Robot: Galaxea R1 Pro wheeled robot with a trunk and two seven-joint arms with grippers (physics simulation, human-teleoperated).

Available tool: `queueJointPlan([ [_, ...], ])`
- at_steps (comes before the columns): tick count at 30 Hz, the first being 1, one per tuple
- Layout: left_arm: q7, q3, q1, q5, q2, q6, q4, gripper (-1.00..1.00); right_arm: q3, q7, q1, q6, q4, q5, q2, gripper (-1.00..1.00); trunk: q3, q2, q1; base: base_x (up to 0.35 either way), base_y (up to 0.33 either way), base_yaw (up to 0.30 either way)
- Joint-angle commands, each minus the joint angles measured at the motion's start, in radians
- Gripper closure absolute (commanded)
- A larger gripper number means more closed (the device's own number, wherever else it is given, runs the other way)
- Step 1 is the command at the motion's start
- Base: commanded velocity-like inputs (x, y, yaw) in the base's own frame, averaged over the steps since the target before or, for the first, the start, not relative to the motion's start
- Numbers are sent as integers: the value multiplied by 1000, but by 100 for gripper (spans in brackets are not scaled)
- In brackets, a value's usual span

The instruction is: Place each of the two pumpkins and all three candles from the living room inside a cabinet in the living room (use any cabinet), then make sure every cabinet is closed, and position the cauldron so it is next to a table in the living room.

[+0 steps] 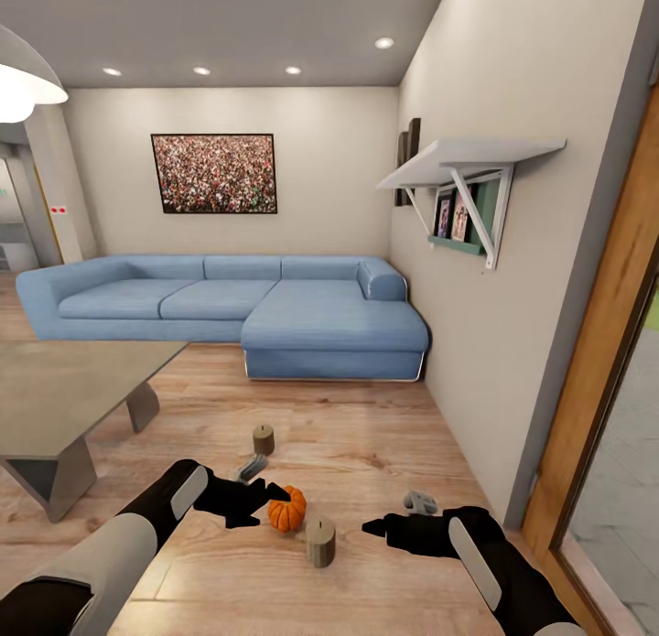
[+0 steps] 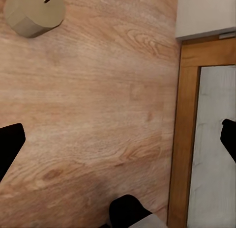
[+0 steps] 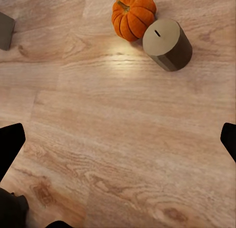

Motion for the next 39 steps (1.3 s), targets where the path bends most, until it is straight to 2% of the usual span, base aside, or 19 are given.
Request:
queueJointPlan([
  [1,-8,-3,-1,-6,1,0,0,-100,2,4,-1,3,-1,4,-1,-100,-1,0,0,0,0,0],
  [12,-18,-14,-23,-1,10,5,27,-100,11,6,-9,-4,-1,3,5,-100,-1,0,0,14,0,0],
  [21,-21,-14,-21,4,12,-47,77,-100,47,5,-10,-11,28,-1,4,-100,-1,0,0,0,0,0],
  [25,-22,-13,-21,4,12,-69,100,-100,50,4,-10,-11,28,-1,4,-100,-1,0,0,0,0,0],
  [37,-20,-14,-21,0,-6,-137,164,-100,51,3,-10,-14,28,1,4,-100,-1,0,0,0,0,247],
  [38,-20,-13,-21,0,-6,-298,182,-100,51,3,-10,-14,29,2,4,-100,-1,0,0,0,0,291],
  [39,-20,-13,-21,0,-7,-304,183,-100,51,3,-10,-14,29,2,4,-100,-1,0,0,0,0,291],
])
